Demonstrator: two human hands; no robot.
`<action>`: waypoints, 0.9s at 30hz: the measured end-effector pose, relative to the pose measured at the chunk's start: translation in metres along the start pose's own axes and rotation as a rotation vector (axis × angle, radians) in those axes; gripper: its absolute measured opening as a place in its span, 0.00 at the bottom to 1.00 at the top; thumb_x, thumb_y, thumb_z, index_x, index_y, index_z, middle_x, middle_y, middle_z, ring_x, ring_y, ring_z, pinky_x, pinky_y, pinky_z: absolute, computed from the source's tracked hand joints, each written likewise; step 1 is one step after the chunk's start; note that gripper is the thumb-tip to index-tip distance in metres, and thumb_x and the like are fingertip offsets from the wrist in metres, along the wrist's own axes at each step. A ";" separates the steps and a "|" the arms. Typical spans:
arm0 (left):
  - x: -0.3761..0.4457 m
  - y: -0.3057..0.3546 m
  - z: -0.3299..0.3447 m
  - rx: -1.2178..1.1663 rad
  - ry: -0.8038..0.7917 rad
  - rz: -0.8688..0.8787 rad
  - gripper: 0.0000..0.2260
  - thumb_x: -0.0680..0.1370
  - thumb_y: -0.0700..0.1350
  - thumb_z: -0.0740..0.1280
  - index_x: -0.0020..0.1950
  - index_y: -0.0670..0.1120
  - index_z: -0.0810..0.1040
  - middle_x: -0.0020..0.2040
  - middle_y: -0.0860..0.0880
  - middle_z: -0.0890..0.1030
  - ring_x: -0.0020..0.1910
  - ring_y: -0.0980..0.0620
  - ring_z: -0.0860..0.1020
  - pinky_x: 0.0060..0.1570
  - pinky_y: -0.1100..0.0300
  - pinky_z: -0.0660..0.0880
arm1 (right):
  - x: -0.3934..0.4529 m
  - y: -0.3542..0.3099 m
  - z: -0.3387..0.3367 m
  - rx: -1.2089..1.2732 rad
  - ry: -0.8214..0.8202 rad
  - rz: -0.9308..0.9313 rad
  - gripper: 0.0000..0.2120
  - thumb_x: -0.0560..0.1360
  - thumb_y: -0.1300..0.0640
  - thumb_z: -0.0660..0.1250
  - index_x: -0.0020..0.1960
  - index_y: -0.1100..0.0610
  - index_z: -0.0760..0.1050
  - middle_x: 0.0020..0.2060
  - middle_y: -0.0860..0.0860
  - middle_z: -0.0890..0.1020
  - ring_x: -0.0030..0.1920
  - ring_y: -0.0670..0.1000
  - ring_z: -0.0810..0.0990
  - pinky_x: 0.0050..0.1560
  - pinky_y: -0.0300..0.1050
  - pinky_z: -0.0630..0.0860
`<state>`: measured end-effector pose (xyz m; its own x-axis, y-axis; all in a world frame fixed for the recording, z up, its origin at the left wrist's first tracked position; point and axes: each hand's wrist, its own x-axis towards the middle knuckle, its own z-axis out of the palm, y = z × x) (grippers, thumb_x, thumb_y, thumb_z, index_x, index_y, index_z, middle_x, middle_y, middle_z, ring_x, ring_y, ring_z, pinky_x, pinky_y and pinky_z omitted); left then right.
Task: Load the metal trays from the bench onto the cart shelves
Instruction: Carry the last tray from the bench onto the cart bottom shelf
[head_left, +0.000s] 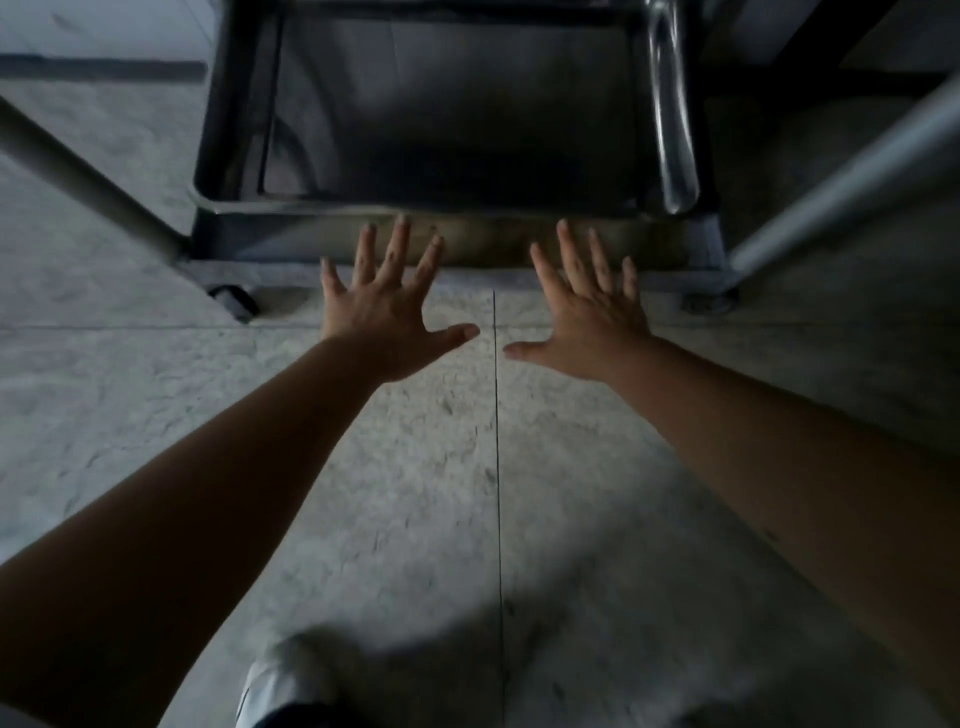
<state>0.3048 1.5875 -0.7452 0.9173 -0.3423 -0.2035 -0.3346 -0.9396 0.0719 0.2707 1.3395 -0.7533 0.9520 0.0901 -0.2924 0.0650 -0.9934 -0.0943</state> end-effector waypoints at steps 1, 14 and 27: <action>-0.013 0.004 -0.006 -0.004 -0.016 -0.010 0.49 0.65 0.84 0.40 0.79 0.61 0.35 0.78 0.49 0.31 0.78 0.40 0.35 0.69 0.27 0.44 | -0.013 -0.005 -0.004 -0.002 -0.025 0.004 0.59 0.56 0.15 0.50 0.75 0.42 0.29 0.71 0.45 0.22 0.74 0.54 0.27 0.69 0.65 0.34; -0.190 0.043 -0.263 -0.009 -0.188 -0.030 0.47 0.65 0.83 0.38 0.79 0.62 0.39 0.79 0.51 0.33 0.78 0.42 0.34 0.70 0.27 0.43 | -0.205 -0.064 -0.238 0.090 -0.243 0.024 0.54 0.60 0.16 0.46 0.73 0.41 0.25 0.72 0.45 0.23 0.73 0.54 0.25 0.68 0.63 0.30; -0.295 0.065 -0.599 -0.012 -0.102 -0.070 0.49 0.63 0.82 0.34 0.80 0.61 0.38 0.79 0.50 0.31 0.78 0.45 0.32 0.72 0.32 0.41 | -0.323 -0.131 -0.561 0.124 -0.117 0.058 0.55 0.56 0.14 0.39 0.71 0.42 0.22 0.68 0.44 0.19 0.72 0.53 0.24 0.71 0.66 0.35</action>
<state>0.1414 1.6264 -0.0959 0.9115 -0.2740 -0.3067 -0.2669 -0.9615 0.0655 0.1229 1.4005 -0.1125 0.9113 0.0475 -0.4089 -0.0335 -0.9815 -0.1887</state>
